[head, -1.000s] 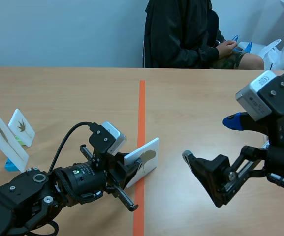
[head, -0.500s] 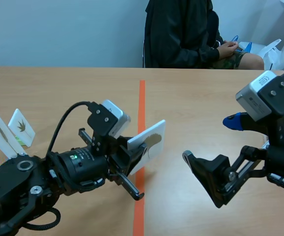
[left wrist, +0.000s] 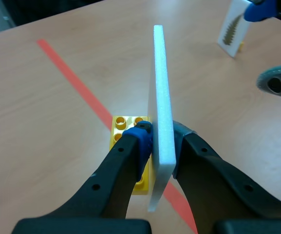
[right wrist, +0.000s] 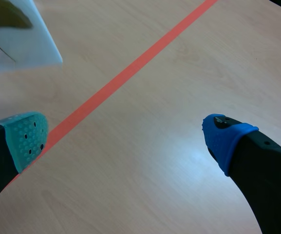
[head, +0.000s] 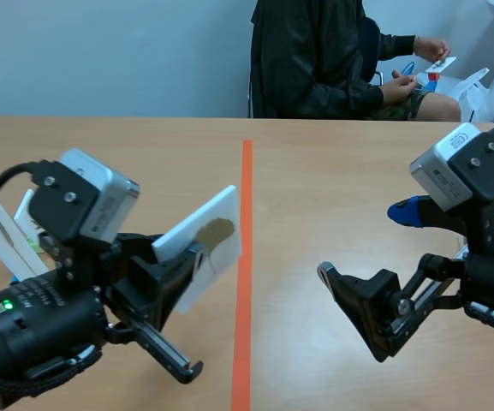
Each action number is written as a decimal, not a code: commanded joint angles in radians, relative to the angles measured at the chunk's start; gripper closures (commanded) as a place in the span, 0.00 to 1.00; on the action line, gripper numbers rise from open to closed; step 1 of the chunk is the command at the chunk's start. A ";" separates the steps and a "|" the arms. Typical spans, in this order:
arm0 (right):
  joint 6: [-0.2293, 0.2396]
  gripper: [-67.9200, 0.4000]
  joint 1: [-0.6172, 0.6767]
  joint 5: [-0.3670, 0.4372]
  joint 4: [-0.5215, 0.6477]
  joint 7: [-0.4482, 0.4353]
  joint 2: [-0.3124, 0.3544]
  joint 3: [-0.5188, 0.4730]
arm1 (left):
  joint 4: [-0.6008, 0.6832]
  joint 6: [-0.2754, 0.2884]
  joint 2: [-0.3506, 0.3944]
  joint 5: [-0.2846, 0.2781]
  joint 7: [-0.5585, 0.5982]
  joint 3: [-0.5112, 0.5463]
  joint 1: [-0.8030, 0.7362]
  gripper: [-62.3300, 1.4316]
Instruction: Sort the leaf by its shape. The table is split by an orange tape line. A compound leaf with several leaflets goes to the left side, a simple leaf with one blade goes to the right side. Return to the home posture when a red brick is placed on the table.
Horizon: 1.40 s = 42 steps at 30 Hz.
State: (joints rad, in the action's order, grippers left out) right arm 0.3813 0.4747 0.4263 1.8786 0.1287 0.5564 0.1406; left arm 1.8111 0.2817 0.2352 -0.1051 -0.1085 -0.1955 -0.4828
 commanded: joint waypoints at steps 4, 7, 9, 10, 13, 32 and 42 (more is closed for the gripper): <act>0.000 0.00 -0.012 0.002 0.002 -0.011 0.000 -0.002 | 0.023 -0.046 -0.024 -0.055 0.010 0.095 -0.051 0.92; 0.000 0.00 -0.012 -0.008 0.002 -0.011 0.000 -0.002 | 0.023 -0.056 -0.027 -0.072 0.009 0.150 -0.071 0.92; 0.000 0.00 -0.012 -0.019 0.002 -0.011 0.000 -0.002 | 0.023 -0.062 -0.039 -0.072 0.002 0.192 -0.077 0.92; 0.000 0.00 -0.012 -0.021 0.002 -0.011 0.000 -0.002 | 0.023 -0.063 -0.042 -0.075 0.002 0.213 -0.082 0.92; 0.000 0.00 -0.012 -0.023 0.002 -0.012 0.000 -0.002 | 0.021 -0.063 -0.053 -0.079 -0.008 0.264 -0.087 0.92; 0.000 0.00 -0.012 -0.023 0.002 -0.012 0.000 -0.002 | -0.194 -0.063 -0.055 -0.102 0.055 0.411 -0.087 0.92; 0.000 0.00 -0.012 -0.024 0.002 -0.012 0.000 -0.002 | -0.361 -0.064 -0.055 -0.199 0.163 0.458 -0.070 0.92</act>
State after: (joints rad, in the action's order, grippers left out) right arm 0.3813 0.4747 0.3958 1.8786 0.1287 0.5560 0.1406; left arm 1.4311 0.2169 0.1829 -0.2913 0.0376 0.2527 -0.5671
